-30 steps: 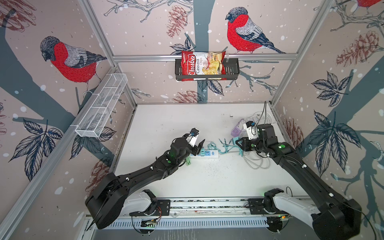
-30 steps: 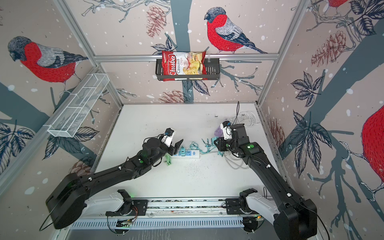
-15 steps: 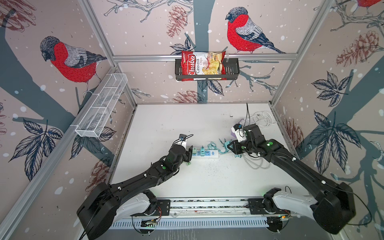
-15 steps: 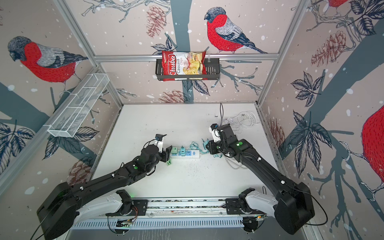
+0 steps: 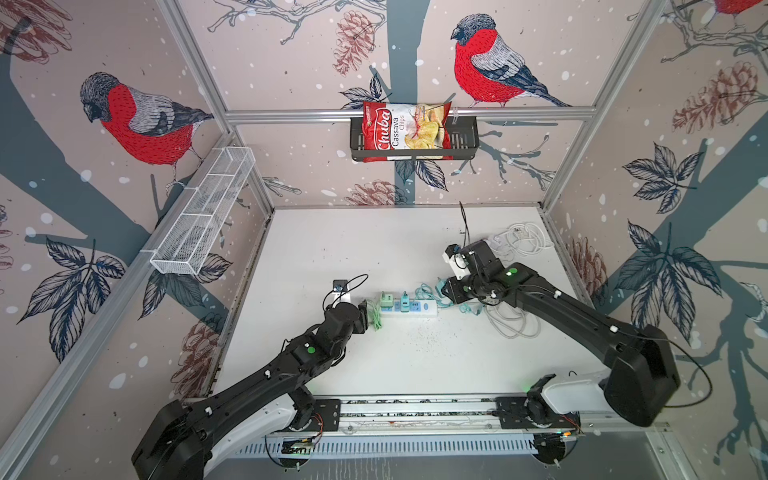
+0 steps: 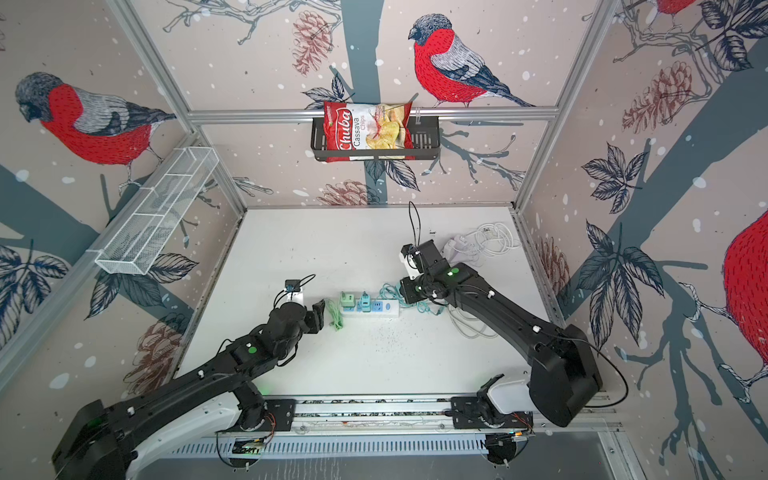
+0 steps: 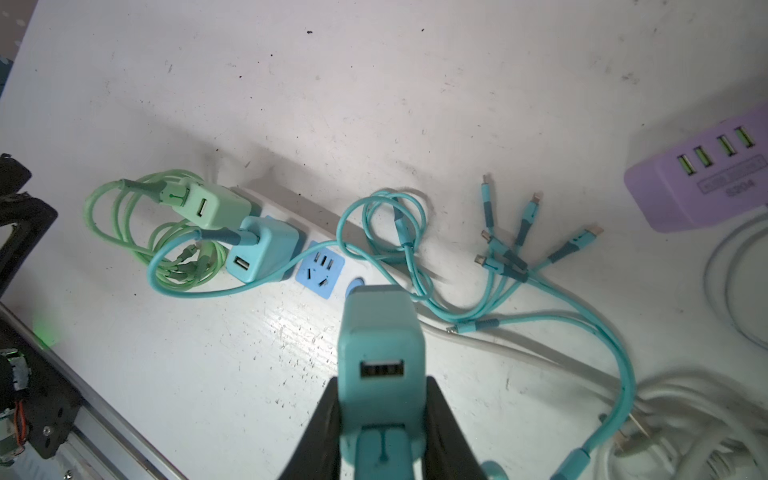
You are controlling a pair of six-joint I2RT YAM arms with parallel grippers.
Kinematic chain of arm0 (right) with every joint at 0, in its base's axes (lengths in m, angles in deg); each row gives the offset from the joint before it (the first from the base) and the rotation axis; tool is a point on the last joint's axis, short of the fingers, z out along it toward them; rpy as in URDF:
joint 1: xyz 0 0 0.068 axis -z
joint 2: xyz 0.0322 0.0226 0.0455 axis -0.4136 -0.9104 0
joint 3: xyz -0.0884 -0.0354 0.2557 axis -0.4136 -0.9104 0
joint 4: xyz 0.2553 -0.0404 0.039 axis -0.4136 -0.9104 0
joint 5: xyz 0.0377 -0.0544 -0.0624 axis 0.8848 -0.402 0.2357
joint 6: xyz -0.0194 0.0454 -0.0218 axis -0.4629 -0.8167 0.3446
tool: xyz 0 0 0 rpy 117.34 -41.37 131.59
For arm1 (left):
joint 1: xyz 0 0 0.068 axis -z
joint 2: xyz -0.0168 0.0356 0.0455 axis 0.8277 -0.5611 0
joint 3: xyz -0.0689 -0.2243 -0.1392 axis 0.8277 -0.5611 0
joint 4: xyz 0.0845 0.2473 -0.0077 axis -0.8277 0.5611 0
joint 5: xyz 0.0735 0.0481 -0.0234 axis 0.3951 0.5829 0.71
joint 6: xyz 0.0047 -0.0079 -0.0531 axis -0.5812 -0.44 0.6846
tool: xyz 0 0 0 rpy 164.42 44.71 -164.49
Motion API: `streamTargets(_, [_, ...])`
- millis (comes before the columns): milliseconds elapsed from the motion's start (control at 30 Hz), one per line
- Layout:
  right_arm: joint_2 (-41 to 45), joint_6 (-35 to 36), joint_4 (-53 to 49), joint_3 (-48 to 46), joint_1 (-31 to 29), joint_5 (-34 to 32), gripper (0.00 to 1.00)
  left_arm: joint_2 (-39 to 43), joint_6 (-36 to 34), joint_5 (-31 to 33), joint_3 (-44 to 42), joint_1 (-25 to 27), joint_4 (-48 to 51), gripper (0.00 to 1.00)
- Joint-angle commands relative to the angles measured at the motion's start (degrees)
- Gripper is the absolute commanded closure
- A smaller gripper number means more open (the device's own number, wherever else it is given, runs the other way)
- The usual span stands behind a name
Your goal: Insert the plug
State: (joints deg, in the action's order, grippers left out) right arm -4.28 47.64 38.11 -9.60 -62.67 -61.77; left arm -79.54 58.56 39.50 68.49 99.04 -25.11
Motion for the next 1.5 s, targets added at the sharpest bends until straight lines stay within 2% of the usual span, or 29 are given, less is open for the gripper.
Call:
streamTargets(0, [-1.7, 2.2, -1.0, 2.3, -1.1, -2.3, 0.89, 1.5, 3.9, 2.3, -0.6, 0.0, 4.7, 0.34])
streamTargets(400, [-11.3, 6.7, -3.9, 12.7, -5.0, -6.6, 0.91, 2.3, 6.2, 0.6, -1.3, -0.1, 7.9, 0.35])
streamTargets(633, [-14.0, 11.7, -5.0, 15.0, -6.9, -7.7, 0.93, -1.5, 7.4, -3.0, -2.1, 0.0, 3.4, 0.39])
streamTargets(800, [-14.7, 15.6, -5.2, 14.3, -8.7, -8.2, 0.93, -7.2, 8.4, -9.1, -2.9, 0.0, -3.1, 0.44])
streamTargets(1033, [-15.3, 17.2, -4.0, 12.9, -11.7, -8.1, 0.92, -15.6, 7.9, -12.3, -1.3, 0.0, -8.8, 0.48])
streamTargets(1267, [-12.5, 15.7, -2.4, 11.1, -11.0, -9.4, 0.92, -24.4, 7.3, -12.3, 3.1, 0.0, -10.7, 0.48])
streamTargets(1467, [-11.2, 15.6, -1.0, 9.4, -10.3, -8.4, 0.92, -35.9, 5.2, -8.4, 9.5, -0.3, -9.6, 0.50])
